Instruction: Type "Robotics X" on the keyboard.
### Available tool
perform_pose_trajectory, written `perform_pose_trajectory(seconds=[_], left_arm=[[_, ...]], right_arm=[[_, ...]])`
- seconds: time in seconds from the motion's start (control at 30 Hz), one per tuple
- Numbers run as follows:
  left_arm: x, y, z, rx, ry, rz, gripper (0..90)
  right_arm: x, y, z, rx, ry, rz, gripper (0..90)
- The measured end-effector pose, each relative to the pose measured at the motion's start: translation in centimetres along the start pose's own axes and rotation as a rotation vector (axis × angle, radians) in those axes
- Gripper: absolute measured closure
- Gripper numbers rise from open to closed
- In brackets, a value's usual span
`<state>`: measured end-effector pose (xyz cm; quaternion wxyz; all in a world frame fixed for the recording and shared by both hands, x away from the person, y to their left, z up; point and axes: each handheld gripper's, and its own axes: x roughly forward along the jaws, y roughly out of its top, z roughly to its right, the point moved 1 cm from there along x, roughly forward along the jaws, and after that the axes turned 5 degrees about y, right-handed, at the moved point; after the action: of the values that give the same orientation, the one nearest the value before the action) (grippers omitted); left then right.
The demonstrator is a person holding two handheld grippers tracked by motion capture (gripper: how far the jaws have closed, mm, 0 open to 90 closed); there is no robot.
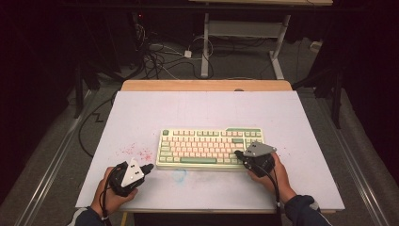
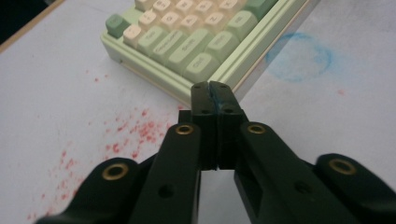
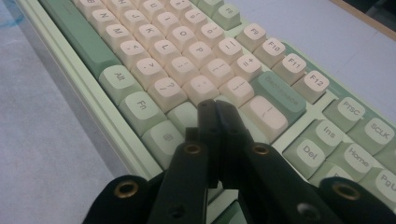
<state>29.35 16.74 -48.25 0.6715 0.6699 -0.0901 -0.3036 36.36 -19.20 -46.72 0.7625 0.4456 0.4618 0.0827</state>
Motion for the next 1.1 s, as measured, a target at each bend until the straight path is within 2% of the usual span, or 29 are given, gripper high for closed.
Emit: perform_pose_trajectory(seconds=[0.1, 0.13, 0.23, 0.43, 0.47, 0.6, 0.9, 1.1], left_arm=[[0.4, 0.5, 0.3, 0.004, 0.000, 0.000, 87.0], [0.7, 1.1, 0.4, -0.006, -0.004, 0.000, 87.0], [1.2, 1.6, 0.5, -0.012, -0.008, -0.003, 87.0], [3.4, 3.0, 1.5, 0.011, -0.008, -0.026, 87.0], [3.4, 3.0, 1.5, 0.011, -0.008, -0.026, 87.0], [5.2, 3.6, 2.3, 0.022, -0.018, -0.049, 87.0], [7.6, 4.3, 2.8, 0.014, -0.017, -0.073, 87.0], [9.3, 4.5, 3.3, 0.027, -0.021, -0.092, 87.0]], right_arm=[[0.0, 0.0, 0.0, 0.000, 0.001, 0.003, 90.0], [0.0, 0.0, 0.0, -0.003, 0.001, 0.003, 90.0], [0.1, 0.0, 0.0, -0.001, 0.002, 0.002, 90.0], [0.1, 0.0, -0.1, -0.001, -0.001, 0.002, 90.0], [0.1, 0.0, -0.1, -0.001, -0.002, 0.002, 90.0], [0.1, 0.0, -0.1, -0.005, -0.003, 0.004, 90.0], [0.1, 0.0, -0.1, -0.005, -0.006, 0.004, 90.0], [0.1, 0.0, -0.1, -0.005, -0.005, 0.004, 90.0]])
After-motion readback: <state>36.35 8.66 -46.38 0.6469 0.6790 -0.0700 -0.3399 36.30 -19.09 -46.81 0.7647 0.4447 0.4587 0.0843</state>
